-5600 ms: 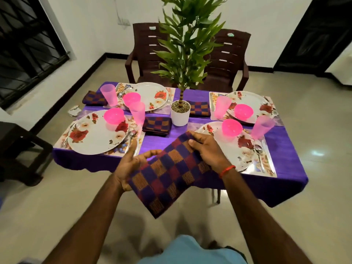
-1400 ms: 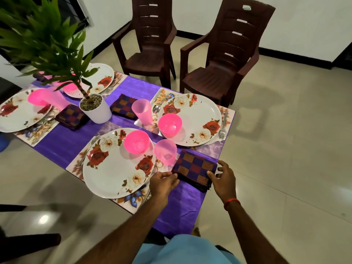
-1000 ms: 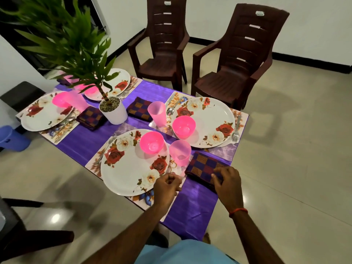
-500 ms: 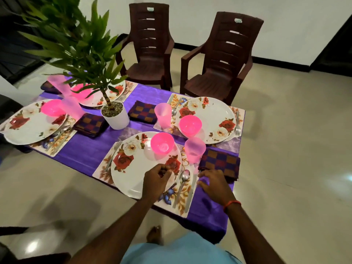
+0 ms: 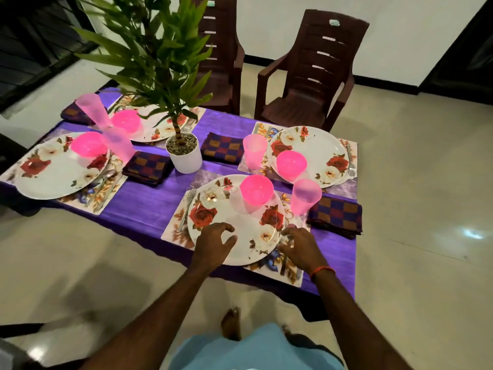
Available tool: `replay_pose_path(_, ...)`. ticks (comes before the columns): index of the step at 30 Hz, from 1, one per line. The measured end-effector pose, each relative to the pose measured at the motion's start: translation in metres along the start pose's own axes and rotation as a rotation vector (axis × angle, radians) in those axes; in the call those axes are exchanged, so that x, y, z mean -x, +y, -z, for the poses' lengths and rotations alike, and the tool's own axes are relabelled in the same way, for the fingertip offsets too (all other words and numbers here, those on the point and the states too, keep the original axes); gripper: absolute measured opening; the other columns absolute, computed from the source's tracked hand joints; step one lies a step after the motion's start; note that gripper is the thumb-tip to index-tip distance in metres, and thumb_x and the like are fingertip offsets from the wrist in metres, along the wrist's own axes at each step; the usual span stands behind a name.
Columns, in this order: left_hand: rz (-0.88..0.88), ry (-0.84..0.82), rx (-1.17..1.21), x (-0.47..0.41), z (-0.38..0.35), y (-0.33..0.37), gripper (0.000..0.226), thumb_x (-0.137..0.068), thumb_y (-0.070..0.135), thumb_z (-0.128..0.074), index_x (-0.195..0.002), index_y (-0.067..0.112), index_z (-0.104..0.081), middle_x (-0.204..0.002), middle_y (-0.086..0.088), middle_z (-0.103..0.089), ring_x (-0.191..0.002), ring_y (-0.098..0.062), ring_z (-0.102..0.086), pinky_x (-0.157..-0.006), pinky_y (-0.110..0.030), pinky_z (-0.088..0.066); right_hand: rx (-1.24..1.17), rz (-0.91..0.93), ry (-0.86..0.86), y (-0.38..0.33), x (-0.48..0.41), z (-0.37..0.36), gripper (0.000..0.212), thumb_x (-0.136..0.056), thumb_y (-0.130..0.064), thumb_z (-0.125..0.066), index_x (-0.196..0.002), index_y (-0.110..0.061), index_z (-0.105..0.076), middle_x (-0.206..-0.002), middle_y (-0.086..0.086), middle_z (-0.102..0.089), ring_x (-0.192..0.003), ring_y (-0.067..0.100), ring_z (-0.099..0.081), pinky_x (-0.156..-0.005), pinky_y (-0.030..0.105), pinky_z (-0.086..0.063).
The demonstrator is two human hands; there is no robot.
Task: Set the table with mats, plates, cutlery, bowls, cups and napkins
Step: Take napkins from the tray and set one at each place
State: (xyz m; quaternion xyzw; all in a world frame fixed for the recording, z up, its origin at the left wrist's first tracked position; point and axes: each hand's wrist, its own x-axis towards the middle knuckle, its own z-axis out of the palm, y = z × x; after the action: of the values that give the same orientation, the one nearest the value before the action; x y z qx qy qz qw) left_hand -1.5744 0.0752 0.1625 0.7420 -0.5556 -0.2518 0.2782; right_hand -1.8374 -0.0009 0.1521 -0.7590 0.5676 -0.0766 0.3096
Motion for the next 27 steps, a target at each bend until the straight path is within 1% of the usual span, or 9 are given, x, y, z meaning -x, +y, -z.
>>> replay_pose_path(3,-0.040,0.025,-0.136,0.006,0.011,-0.013,0.018,-0.090,0.035,-0.076,-0.103,0.022,-0.073,-0.117,0.005,-0.071,-0.115,-0.015,-0.059,-0.104,-0.037,-0.045,-0.063,-0.081,-0.035,-0.006,0.000,-0.012,0.047,-0.083,-0.033,-0.077,-0.126,-0.021,-0.063,-0.129,0.008,-0.056,-0.114,0.025,-0.056,-0.098,0.034,-0.046)
replay_pose_path(5,-0.054,0.048,-0.249,0.012,0.017,-0.022,0.016,-0.090,0.038,-0.074,-0.100,0.026,-0.073,-0.117,0.008,-0.071,-0.115,-0.015,-0.060,-0.109,-0.044,-0.045,-0.118,-0.107,-0.023,-0.009,0.000,-0.019,0.045,-0.088,-0.027,-0.075,-0.130,-0.017,-0.061,-0.131,0.009,-0.052,-0.117,0.025,-0.055,-0.099,0.029,-0.043)
replay_pose_path(8,0.028,0.103,-0.274,0.021,0.025,-0.030,0.017,-0.089,0.038,-0.076,-0.100,0.026,-0.071,-0.116,0.008,-0.071,-0.113,-0.017,-0.063,-0.103,-0.044,-0.050,-0.194,-0.141,0.053,-0.013,-0.001,-0.028,0.039,-0.092,-0.014,-0.067,-0.130,-0.012,-0.062,-0.133,0.011,-0.052,-0.122,0.026,-0.054,-0.104,0.031,-0.043)
replay_pose_path(10,0.079,0.114,-0.289,0.026,0.032,-0.032,0.021,-0.088,0.039,-0.076,-0.104,0.027,-0.067,-0.116,0.007,-0.070,-0.113,-0.020,-0.063,-0.098,-0.044,-0.053,-0.245,-0.160,0.079,-0.016,-0.001,-0.035,0.040,-0.091,-0.009,-0.066,-0.130,-0.010,-0.062,-0.133,0.012,-0.053,-0.121,0.027,-0.055,-0.106,0.038,-0.045)
replay_pose_path(12,0.136,0.084,-0.339,0.026,0.038,-0.037,0.032,-0.087,0.041,-0.076,-0.113,0.025,-0.066,-0.119,0.004,-0.069,-0.108,-0.021,-0.066,-0.092,-0.045,-0.056,-0.291,-0.188,0.103,-0.017,-0.003,-0.043,0.043,-0.088,-0.007,-0.068,-0.131,-0.010,-0.062,-0.132,0.013,-0.051,-0.116,0.029,-0.058,-0.104,0.040,-0.047)
replay_pose_path(16,0.269,0.035,-0.331,0.021,0.047,-0.046,0.053,-0.087,0.046,-0.076,-0.129,0.019,-0.061,-0.126,-0.001,-0.067,-0.111,-0.023,-0.067,-0.094,-0.044,-0.058,-0.329,-0.228,0.161,-0.016,-0.005,-0.057,0.050,-0.082,-0.002,-0.070,-0.130,-0.014,-0.064,-0.121,0.015,-0.058,-0.100,0.032,-0.064,-0.096,0.044,-0.053)
replay_pose_path(19,0.302,0.013,-0.202,0.015,0.053,-0.048,0.040,-0.089,0.039,-0.075,-0.120,0.018,-0.064,-0.115,0.001,-0.071,-0.102,-0.021,-0.067,-0.089,-0.041,-0.057,-0.373,-0.239,0.172,-0.019,0.000,-0.062,0.046,-0.083,-0.003,-0.071,-0.127,-0.014,-0.065,-0.120,0.012,-0.065,-0.104,0.029,-0.065,-0.096,0.045,-0.054)
replay_pose_path(24,0.324,0.008,-0.108,-0.007,0.066,-0.053,0.022,-0.092,0.030,-0.073,-0.104,0.013,-0.068,-0.096,0.001,-0.072,-0.089,-0.019,-0.066,-0.080,-0.033,-0.051,-0.367,-0.302,0.211,-0.019,-0.007,-0.072,0.046,-0.085,-0.013,-0.073,-0.130,-0.015,-0.064,-0.130,0.010,-0.061,-0.113,0.027,-0.063,-0.099,0.047,-0.054)
replay_pose_path(27,0.305,-0.039,-0.127,-0.028,0.076,-0.060,0.017,-0.093,0.034,-0.072,-0.089,0.021,-0.062,-0.085,0.004,-0.067,-0.084,-0.021,-0.064,-0.073,-0.033,-0.048,-0.362,-0.349,0.245,-0.024,-0.007,-0.074,0.049,-0.084,-0.010,-0.076,-0.131,-0.013,-0.063,-0.129,0.009,-0.060,-0.114,0.026,-0.062,-0.099,0.045,-0.054)
